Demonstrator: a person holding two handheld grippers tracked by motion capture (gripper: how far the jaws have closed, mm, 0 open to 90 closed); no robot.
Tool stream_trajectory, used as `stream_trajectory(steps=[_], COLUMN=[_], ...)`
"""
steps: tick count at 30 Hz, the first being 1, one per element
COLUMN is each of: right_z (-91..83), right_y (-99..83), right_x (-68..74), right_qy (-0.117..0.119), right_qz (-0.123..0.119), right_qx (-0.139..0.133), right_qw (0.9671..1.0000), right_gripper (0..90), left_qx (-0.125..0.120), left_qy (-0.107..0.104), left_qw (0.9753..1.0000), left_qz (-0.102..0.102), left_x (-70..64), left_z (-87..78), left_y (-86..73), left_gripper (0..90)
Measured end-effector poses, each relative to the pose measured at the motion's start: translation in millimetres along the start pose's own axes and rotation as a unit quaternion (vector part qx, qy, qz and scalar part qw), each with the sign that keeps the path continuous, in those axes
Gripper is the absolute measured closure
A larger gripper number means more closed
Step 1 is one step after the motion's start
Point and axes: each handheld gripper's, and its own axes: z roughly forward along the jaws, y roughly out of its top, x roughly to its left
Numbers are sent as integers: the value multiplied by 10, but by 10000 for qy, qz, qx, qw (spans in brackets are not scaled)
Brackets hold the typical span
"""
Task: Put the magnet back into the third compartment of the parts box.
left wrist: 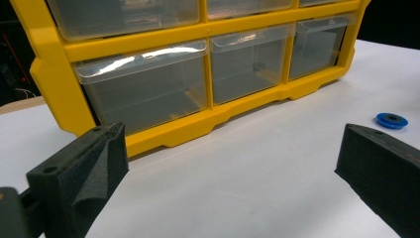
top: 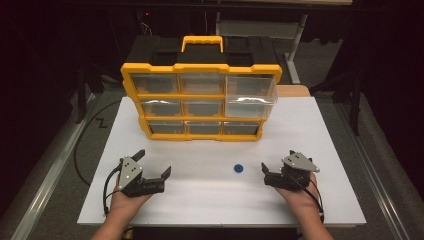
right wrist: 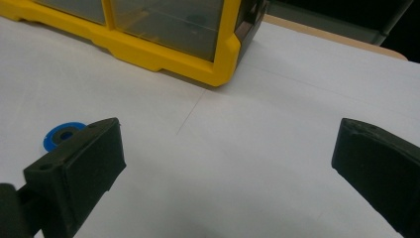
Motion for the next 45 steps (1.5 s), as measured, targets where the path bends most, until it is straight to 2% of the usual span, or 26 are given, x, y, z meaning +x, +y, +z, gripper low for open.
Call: stream_trajectory(steps=[6,14,23,33,40,45], right_z=[-6,-5,39,59,106,133], right_y=[-6,-12,-13,-56,-71,-47], right_x=[-12,-29,-2,7,29,37], right_qy=[-1,-1,24,148,188,325], right_qz=[-32,26,-53,-32,-193,-205], right_qx=[9,75,109,373,563,764], right_qw=[10000,10000,9999,9992,9980,9963], right_gripper=[11,11,10,10,10,10], left_qx=[14,16,16,-39,-33,-57], left_qy=[-97,-93,-96,-84,-117,-130], left_qw=[10000,9999,10000,9999,9999,9999], left_qz=[-8,-43,-19,57,53,58], left_x=[-7,-11,-6,-35,-27,-30], left_z=[25,4,0,-4,9,-8], left_y=[-6,-1,-4,23,19,21], left_gripper=[3,3,3,3,3,3])
